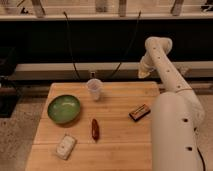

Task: Knock the bottle over

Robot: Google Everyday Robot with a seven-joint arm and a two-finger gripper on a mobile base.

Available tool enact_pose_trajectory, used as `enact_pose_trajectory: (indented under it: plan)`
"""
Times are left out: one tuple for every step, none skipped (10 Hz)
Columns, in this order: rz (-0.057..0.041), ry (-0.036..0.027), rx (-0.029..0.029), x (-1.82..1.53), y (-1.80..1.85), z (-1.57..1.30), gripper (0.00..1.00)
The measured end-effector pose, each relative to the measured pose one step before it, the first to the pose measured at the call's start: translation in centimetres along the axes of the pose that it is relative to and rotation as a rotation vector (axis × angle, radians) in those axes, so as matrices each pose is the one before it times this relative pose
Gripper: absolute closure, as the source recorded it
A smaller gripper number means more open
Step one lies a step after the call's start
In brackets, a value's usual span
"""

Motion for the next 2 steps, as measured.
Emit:
enact_pose_trajectory:
  plan:
    - [-0.00797, 0.00201, 0.00293, -0.374, 0.118, -0.131, 1.00]
    - [-0.00950, -0.00001, 0.00147, -0.926, 0.067, 0.059, 1.00]
